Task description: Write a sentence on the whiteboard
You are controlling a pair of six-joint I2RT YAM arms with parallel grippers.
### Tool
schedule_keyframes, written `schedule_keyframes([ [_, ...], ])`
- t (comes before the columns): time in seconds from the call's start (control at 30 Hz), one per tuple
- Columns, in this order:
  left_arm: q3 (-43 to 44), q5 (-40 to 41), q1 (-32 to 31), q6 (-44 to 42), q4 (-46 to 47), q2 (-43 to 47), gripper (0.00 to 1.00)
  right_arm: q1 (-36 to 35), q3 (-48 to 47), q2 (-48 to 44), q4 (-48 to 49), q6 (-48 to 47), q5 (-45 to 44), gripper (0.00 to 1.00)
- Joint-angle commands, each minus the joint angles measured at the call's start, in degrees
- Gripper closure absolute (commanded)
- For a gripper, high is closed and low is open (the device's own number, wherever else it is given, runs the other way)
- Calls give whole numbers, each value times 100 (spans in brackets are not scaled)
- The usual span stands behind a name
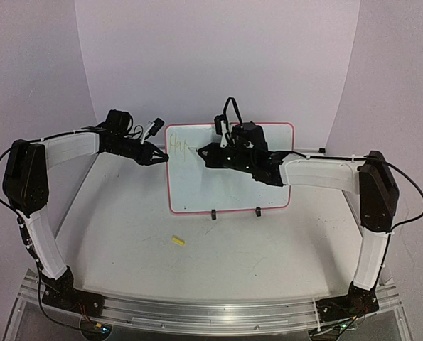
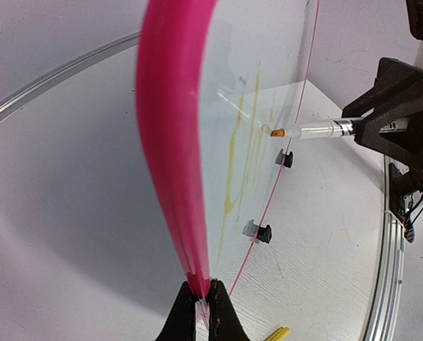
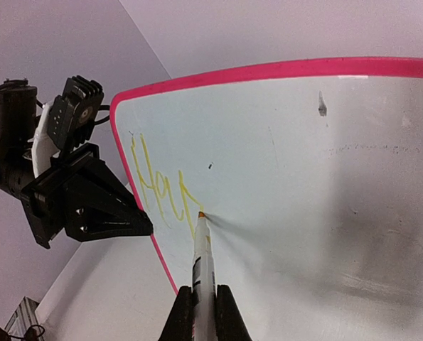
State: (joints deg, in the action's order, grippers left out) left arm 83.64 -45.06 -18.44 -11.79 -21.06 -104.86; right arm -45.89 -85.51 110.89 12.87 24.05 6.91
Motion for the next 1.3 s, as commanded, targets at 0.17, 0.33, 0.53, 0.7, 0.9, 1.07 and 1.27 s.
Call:
schedule_keyframes([
  [0.17, 21, 24, -33, -93, 114, 343, 100, 34, -412, 319, -57, 28, 172, 100],
  [0.33, 20, 33, -30, -97, 111, 343, 100, 29, -452, 301, -55, 16, 209, 100],
  [0.53, 21, 41, -28, -96, 112, 335, 100, 32, -84, -156, 277, -56, 531, 100],
  [0.7, 13, 50, -30, -112, 102, 343, 100, 31, 145, -434, 417, -67, 450, 100],
  [0.9, 12, 52, -29, -109, 102, 338, 100, 30, 188, -462, 415, -113, 185, 100],
  [1.07, 12, 59, -31, -116, 92, 339, 100, 39, 22, -336, 283, -103, -39, 100],
  [1.27, 12, 59, -32, -121, 85, 342, 100, 39, -174, -137, 106, -75, -93, 100],
])
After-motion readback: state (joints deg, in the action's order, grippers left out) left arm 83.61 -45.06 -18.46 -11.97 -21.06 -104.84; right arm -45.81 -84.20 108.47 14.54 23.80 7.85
